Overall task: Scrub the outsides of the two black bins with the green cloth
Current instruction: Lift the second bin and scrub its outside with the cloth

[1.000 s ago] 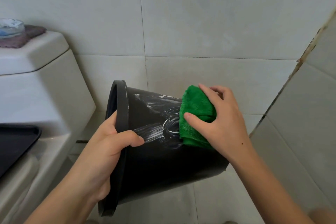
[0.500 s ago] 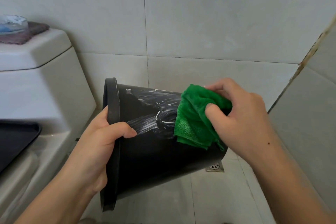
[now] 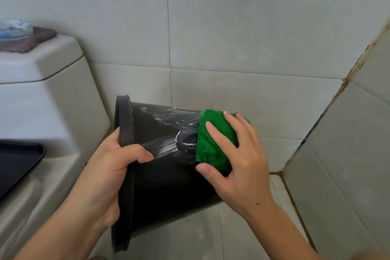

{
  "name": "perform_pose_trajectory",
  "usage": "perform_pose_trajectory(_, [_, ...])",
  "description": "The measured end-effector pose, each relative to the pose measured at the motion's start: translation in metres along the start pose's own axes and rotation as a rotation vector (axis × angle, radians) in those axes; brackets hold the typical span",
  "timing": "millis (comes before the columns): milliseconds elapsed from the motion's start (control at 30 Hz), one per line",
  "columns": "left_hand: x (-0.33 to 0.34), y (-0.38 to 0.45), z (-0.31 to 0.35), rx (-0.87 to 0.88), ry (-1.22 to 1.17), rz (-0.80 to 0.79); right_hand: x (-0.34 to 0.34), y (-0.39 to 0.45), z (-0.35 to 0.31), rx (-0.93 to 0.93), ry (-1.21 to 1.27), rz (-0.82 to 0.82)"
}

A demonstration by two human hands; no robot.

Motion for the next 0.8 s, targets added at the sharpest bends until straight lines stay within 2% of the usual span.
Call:
perform_pose_trajectory(200, [0.005,-0.003,0.002,0.034,0.055,-0.02,-0.01,0.003,0.011,0.123,0.059,0.148])
perform_pose_trajectory(267, [0.005,-0.003,0.003,0.047,0.056,-0.021,-0.005,0.0,0.013,0.173,0.074,0.131])
perform_pose_trajectory(400, [0.005,-0.003,0.004,0.071,0.078,-0.032,0.0,-0.001,0.008,0.145,-0.07,0.081])
perform_pose_trajectory(567, [0.013,-0.003,0.0,0.09,0.114,-0.046,0.012,-0.005,0.014,0.188,-0.068,0.006])
perform_pose_trajectory(667, [0.013,-0.003,0.0,0.102,0.139,-0.038,0.01,-0.006,0.022,0.165,-0.043,0.047])
perform_pose_trajectory(800, [0.006,-0.003,0.003,0.103,0.106,-0.012,-0.005,-0.002,0.057,0.271,-0.01,0.132])
Point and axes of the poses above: each hand's wrist, its own y-axis towards the middle knuckle, its own x-axis out of the palm, z = x × y, the point moved 10 cm from there along y, towards the middle knuckle, and after that the axes turned 1 degree about -x, right-handed, at the moved point
